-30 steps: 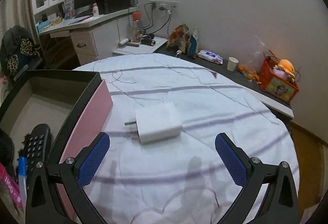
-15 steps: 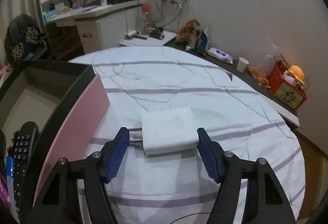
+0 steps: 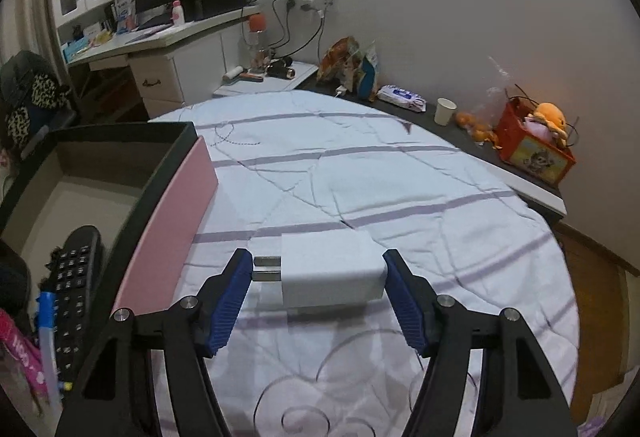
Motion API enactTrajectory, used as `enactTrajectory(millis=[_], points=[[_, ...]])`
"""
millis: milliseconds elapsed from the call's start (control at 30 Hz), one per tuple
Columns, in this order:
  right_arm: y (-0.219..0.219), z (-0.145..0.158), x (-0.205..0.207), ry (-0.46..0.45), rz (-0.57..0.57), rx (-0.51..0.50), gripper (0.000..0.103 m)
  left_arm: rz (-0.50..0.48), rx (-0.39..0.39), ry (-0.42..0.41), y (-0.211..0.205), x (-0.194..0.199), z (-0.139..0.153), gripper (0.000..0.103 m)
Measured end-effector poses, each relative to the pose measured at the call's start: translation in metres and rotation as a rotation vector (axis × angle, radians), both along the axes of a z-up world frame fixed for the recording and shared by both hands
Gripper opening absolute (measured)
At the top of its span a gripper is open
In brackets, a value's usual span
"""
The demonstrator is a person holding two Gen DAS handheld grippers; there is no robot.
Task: Organize rigid objects
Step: 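Lift the charger and carry it over the tray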
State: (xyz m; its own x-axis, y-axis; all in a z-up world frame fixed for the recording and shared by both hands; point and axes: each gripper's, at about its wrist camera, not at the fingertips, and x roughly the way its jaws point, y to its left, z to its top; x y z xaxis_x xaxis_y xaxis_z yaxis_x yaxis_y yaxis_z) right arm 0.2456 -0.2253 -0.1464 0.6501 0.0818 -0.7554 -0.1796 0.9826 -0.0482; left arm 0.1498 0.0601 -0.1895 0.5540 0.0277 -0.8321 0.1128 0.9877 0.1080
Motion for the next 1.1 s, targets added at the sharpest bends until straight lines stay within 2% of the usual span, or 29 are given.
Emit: enactTrajectory(millis=[300,500,733,933,1100], points=[[0.006,0.020,-0.013,-0.025,0.007,-0.001,0.068,0.001,-0.003,-0.001,0.001,0.001,0.000,0.010],[0.019,0.042,-0.025,-0.072,0.028,-0.009,0.068,0.001,-0.004,-0.002,0.002,0.001,0.000,0.010],[0.051,0.068,-0.036,-0.122,0.111,-0.005,0.068,-0.001,-0.012,-0.006,0.003,0.000,0.000,0.010],[0.090,0.065,-0.030,-0.105,0.200,-0.019,0.068,-0.004,-0.018,-0.011,0.003,-0.001,-0.001,0.010],[0.113,0.049,-0.013,-0.045,0.271,-0.032,0.068,-0.005,-0.022,-0.014,0.003,0.000,-0.002,0.010]])
